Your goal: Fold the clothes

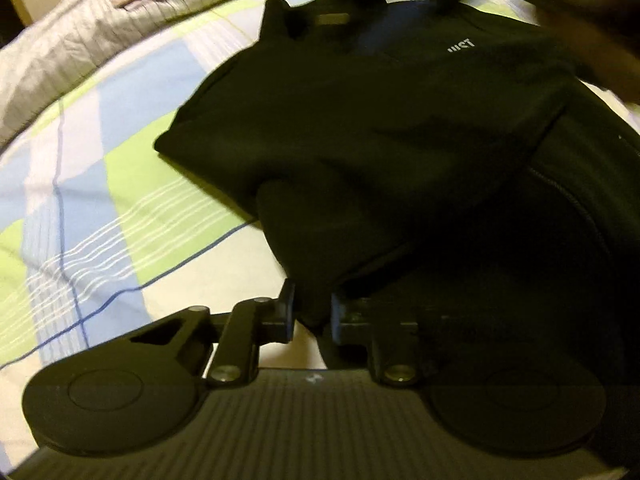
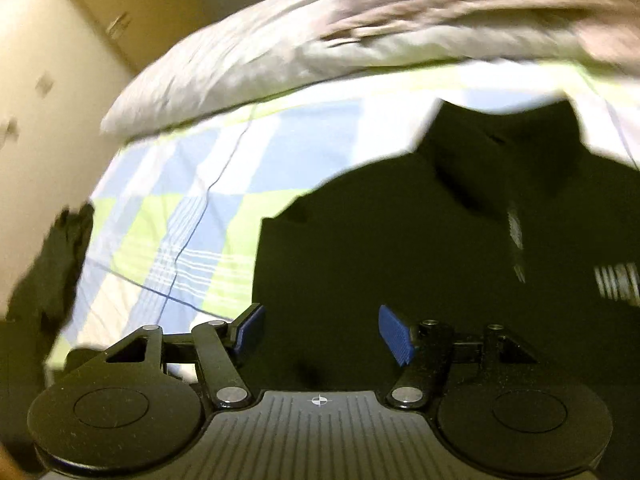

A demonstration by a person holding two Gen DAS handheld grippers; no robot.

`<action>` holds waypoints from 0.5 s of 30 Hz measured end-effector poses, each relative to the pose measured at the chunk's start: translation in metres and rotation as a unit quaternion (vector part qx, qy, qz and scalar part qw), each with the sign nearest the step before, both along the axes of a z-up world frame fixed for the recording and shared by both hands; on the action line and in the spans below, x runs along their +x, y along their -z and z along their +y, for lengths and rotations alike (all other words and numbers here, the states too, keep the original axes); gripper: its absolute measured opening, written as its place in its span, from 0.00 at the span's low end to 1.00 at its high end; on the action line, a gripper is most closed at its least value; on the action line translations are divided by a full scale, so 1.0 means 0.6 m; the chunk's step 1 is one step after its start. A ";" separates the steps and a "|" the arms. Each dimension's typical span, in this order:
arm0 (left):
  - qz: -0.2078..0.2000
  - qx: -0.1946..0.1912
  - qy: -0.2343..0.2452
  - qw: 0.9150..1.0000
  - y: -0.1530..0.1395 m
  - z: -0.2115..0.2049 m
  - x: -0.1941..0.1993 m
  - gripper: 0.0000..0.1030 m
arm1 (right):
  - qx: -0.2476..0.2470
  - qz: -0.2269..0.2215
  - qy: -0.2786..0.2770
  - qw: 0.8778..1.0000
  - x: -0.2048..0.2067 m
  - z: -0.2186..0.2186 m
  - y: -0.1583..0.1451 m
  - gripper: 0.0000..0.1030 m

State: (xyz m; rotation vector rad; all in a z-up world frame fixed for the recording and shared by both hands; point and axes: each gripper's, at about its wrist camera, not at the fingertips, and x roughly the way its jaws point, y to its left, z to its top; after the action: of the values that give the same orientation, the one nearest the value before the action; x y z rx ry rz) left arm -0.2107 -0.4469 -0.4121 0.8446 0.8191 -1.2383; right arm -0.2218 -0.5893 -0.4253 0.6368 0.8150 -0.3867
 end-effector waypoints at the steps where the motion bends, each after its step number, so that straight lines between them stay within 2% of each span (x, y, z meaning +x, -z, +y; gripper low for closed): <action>1: -0.006 -0.006 -0.007 1.000 -0.002 0.006 -0.008 0.11 | -0.010 0.008 -0.019 1.000 0.024 -0.007 0.001 0.64; 3: -0.011 -0.014 -0.024 1.000 -0.005 0.014 -0.018 0.11 | -0.032 0.026 -0.061 0.997 0.073 -0.016 0.005 0.64; 6: 0.003 -0.020 -0.063 0.998 -0.003 0.017 -0.014 0.10 | -0.054 0.050 -0.133 0.988 0.148 -0.022 0.019 0.64; 9: 0.024 -0.028 -0.089 0.995 0.000 0.020 -0.002 0.10 | -0.066 0.073 -0.202 0.974 0.216 -0.018 0.041 0.64; 13: 0.051 -0.045 -0.127 0.990 -0.005 0.035 0.010 0.11 | -0.075 0.123 -0.262 0.954 0.283 -0.006 0.083 0.64; 14: 0.056 -0.049 -0.134 0.988 -0.005 0.038 0.012 0.11 | -0.079 0.142 -0.278 0.947 0.295 0.000 0.095 0.50; 15: 0.059 -0.053 -0.140 0.987 -0.005 0.040 0.013 0.10 | -0.085 0.161 -0.295 0.938 0.305 0.006 0.109 0.31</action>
State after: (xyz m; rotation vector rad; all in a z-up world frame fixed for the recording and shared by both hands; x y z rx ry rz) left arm -0.2029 -0.4231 -0.4090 0.5528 0.9243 -1.0781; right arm -0.0390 -0.5860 -0.4905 0.1443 1.2239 -0.0064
